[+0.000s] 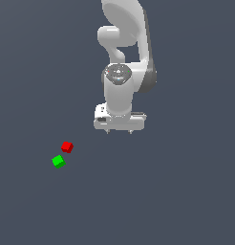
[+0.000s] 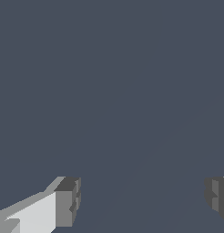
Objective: Stack the red cube on top of the green cube.
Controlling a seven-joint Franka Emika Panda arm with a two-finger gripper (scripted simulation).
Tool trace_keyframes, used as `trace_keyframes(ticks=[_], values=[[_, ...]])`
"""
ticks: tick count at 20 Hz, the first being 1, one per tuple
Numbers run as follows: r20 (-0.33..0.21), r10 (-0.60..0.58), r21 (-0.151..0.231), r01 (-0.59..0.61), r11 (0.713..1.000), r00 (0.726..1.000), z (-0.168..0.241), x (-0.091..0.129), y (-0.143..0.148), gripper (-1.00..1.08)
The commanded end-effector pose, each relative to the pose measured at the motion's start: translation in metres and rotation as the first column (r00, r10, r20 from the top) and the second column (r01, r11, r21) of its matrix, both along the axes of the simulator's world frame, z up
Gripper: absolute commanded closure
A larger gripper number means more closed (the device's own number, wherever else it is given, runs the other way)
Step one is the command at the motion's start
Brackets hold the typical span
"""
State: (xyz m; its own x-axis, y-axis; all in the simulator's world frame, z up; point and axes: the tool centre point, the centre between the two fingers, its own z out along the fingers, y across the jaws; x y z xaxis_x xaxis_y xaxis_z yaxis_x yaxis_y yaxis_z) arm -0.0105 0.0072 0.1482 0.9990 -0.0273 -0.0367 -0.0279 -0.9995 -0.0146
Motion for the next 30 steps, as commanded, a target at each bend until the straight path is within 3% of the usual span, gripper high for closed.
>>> trace_keyframes(ticks=[1, 8, 22, 30], values=[[0.000, 0.000, 0.000, 0.000, 1.000, 1.000, 0.000, 0.000, 0.000, -0.92], [0.004, -0.022, -0.003, 0.022, 1.000, 1.000, -0.009, 0.003, -0.030, -0.92], [0.028, -0.148, -0.015, 0.149, 0.989, 0.989, -0.062, 0.011, -0.209, -0.92], [0.035, -0.186, -0.016, 0.187, 0.982, 0.982, -0.076, 0.012, -0.261, -0.92]])
